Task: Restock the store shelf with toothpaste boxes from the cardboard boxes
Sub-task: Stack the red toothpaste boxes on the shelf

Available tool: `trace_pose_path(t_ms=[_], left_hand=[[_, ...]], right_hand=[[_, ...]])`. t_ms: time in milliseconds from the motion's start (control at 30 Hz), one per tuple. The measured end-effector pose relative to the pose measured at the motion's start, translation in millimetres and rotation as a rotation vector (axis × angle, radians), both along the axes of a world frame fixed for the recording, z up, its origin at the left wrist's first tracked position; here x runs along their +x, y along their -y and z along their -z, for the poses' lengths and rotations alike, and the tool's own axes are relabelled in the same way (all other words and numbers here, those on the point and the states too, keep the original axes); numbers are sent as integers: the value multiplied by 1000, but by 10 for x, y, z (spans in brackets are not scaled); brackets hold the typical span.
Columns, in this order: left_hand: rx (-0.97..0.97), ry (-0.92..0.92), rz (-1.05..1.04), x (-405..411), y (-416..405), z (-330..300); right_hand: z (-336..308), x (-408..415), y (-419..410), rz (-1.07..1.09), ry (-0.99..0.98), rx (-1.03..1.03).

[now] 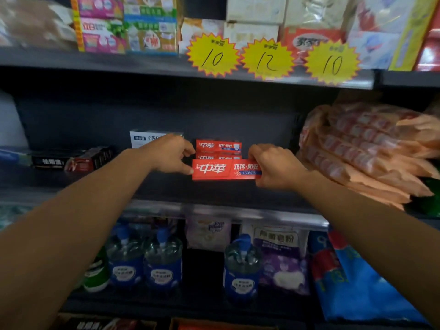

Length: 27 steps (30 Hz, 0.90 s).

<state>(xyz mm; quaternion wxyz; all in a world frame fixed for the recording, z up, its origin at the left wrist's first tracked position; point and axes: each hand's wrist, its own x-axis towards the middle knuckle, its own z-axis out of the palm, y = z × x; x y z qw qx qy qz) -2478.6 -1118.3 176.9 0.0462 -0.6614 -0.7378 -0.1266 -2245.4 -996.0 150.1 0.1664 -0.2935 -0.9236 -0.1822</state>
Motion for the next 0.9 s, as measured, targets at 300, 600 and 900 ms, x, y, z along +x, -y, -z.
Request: trace_pose_path(t_ms=[300,600,900], left_hand=[[-117,167,-3,-467,-894,5],[-148,272,-9,-676,-1344,372],[-148,279,-62,-881,-1583,485]], right_hand=[[92,-475,-754,-76,-54,177],[354,-671,-1161,-124,11,122],[273,-788,-1572,-30,25,-250]])
